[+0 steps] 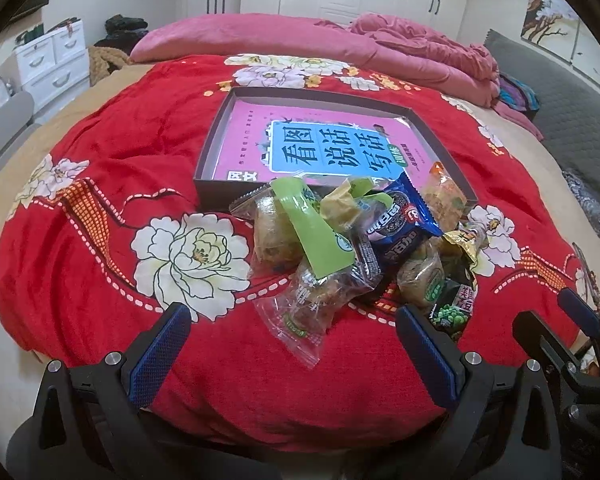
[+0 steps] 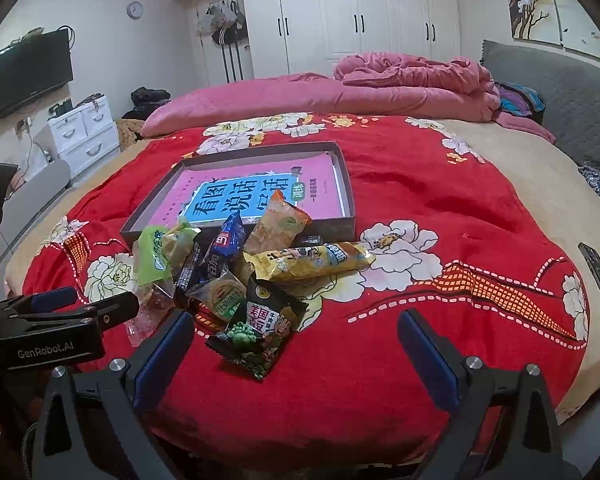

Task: Organize snacks

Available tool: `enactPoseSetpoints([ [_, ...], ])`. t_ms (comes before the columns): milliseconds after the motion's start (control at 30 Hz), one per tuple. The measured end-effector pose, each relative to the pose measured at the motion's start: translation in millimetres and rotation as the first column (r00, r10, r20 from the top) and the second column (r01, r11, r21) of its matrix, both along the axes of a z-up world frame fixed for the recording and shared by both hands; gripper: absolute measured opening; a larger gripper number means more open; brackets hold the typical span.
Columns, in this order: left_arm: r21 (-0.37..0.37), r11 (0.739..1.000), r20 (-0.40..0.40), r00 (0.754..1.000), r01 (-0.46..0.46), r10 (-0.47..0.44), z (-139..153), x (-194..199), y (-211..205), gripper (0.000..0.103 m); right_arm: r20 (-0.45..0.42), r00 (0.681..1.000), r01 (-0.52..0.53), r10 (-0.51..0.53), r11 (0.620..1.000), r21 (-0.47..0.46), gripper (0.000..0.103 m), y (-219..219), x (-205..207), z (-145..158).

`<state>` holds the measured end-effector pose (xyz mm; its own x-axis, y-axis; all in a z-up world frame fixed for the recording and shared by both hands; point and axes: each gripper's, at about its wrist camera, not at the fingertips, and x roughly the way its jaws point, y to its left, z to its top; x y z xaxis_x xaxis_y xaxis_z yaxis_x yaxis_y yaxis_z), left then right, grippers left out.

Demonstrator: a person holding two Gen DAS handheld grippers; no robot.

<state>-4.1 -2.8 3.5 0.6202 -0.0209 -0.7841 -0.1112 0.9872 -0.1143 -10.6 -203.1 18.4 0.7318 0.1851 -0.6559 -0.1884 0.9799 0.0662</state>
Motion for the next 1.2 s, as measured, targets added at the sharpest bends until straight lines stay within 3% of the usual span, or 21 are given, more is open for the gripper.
enactPoseSetpoints([
  [1200,-0.015,1.000,-0.011,1.000,0.000,-0.001,-4.4,3.7,3.7,0.102,-0.022,1.000,0.007,-0.007,1.000,0.007,0.102,-1.6,4.2,-6.2],
])
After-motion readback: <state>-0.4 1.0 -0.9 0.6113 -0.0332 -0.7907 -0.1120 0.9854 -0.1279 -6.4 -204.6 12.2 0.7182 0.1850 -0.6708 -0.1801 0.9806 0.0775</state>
